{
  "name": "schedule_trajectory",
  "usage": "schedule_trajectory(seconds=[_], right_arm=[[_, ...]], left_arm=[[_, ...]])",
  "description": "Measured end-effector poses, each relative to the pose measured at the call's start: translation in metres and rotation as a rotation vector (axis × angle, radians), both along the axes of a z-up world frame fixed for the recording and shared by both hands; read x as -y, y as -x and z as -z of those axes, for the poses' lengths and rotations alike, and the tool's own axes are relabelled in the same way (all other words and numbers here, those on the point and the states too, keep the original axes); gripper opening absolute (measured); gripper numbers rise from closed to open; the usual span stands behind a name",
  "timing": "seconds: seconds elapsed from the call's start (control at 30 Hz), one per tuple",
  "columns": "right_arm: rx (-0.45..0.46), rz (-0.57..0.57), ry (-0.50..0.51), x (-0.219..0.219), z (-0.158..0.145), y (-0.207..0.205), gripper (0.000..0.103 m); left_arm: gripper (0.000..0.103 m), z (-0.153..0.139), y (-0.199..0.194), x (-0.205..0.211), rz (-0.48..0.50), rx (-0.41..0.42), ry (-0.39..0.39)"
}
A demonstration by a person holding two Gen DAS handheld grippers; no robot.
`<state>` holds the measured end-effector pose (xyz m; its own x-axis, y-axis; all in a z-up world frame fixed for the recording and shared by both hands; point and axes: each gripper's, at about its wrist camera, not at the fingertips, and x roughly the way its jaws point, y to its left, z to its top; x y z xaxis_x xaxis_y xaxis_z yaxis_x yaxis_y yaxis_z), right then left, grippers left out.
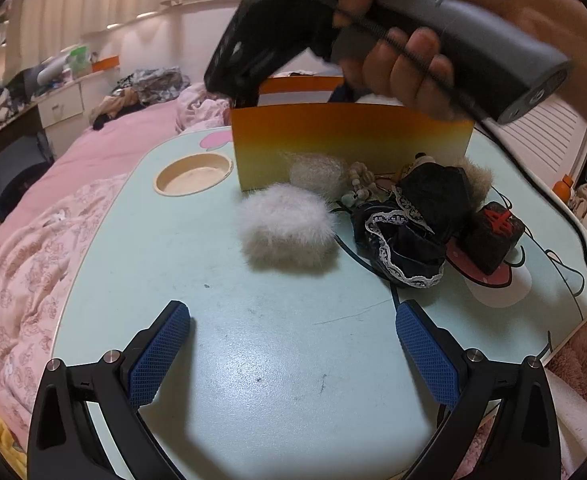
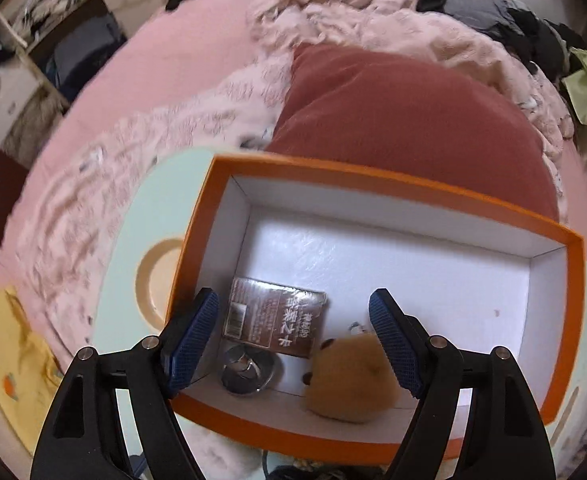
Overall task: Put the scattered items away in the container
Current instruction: 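Reach the right gripper into the orange box around the brown drink carton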
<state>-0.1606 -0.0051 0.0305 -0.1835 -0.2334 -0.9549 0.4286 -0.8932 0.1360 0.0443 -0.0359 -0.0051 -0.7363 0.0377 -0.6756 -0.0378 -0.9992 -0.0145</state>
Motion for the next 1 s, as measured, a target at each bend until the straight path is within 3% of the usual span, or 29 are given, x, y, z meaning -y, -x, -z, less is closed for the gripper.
schedule_trajectory(seconds=[0.13,0.3,0.43,0.53,0.73,1.0], right_arm=[[0.085,0.027,0.076,-0.018,0.016,0.016,0.078],[0.026,0.098,0.008,-0.050,0.007,0.035,0.078],[0.040,0.170,0.105,-0.079,-0.002,0.039,0.077],[0.064,0.130,0.165,-0.069,-0.008,0.031,0.078],[0.069,0.053,0.098,-0.027,-0.001,0.019,0.077],[0.095,0.062,0.089,-0.036,-0.003,0.021,0.068]], left_arm=[[0.103,0.000,0.001,0.001,0.002,0.000,-0.001],[0.103,-0.001,0.001,0.001,0.001,-0.001,0.000],[0.103,-0.001,0.002,0.002,0.003,-0.001,0.000],[0.103,0.000,0.002,0.002,0.003,-0.002,0.000],[0.103,0.000,0.002,0.003,-0.001,-0.007,-0.004],[0.103,-0.001,0.003,0.004,0.000,-0.006,-0.004]])
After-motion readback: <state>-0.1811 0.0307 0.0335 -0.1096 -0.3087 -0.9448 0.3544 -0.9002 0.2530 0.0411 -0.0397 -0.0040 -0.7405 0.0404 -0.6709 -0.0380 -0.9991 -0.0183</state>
